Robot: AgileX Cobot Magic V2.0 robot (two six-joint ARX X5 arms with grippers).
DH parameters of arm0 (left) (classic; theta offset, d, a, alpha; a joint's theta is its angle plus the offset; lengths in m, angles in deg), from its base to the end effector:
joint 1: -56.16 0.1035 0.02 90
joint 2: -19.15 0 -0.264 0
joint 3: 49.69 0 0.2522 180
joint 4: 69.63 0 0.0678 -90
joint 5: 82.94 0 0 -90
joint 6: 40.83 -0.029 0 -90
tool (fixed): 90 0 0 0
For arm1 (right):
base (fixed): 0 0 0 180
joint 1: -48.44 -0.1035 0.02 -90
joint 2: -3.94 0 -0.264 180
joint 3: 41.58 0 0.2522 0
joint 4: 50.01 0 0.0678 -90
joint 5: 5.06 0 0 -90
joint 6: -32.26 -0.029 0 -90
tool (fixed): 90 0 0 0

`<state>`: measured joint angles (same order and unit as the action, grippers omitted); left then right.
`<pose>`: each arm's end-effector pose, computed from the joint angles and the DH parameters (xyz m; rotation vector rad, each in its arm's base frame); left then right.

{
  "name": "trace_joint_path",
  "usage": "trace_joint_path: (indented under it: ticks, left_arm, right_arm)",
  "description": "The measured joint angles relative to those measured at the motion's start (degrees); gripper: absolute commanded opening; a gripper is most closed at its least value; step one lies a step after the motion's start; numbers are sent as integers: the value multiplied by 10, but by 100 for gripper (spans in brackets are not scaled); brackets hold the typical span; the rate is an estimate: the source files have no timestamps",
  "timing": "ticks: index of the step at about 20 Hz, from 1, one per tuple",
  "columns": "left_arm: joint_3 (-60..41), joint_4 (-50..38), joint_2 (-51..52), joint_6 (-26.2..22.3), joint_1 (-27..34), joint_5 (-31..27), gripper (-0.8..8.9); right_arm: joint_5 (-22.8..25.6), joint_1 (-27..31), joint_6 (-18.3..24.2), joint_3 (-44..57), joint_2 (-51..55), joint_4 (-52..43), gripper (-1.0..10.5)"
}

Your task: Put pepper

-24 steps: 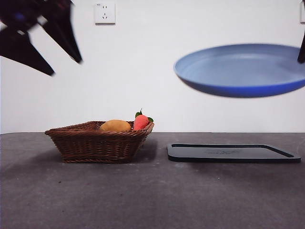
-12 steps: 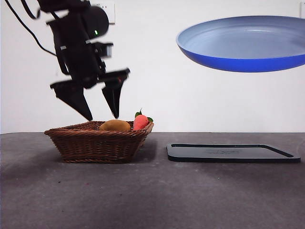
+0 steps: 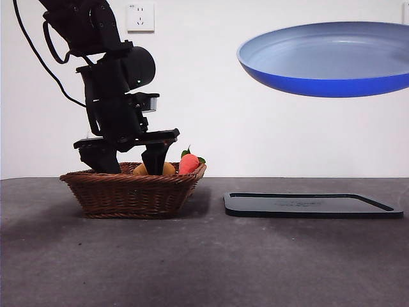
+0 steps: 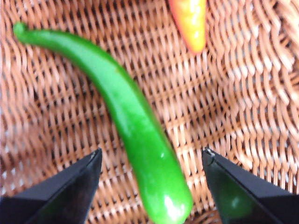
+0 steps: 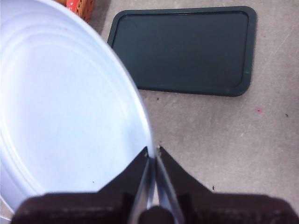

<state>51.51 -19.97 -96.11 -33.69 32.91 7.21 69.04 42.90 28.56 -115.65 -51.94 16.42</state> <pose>0.3860 -0.1659 0.1942 0.1136 1.1152 -0.2957 0.1737 0.0248 0.3294 0.1365 0.8546 0.3245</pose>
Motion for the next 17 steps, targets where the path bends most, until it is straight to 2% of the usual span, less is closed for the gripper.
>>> trace_joint_path:
  ticks: [5,7,10,15,17]
  left_arm:
    - [0,0,-7,0,-4,-8,365]
    - [0,2,-7,0,-4,-13,294]
    - [0,12,-7,0,-4,-13,276]
    - [0,22,-7,0,-5,-13,144]
    - [0,22,-7,0,-6,-13,123]
  right_arm:
    - [0,0,0,0,0,0,5]
    - [0,0,0,0,0,0,5]
    - [0,0,0,0,0,0,5]
    - [0,0,1,0,0,0,5]
    - [0,0,1,0,0,0,5]
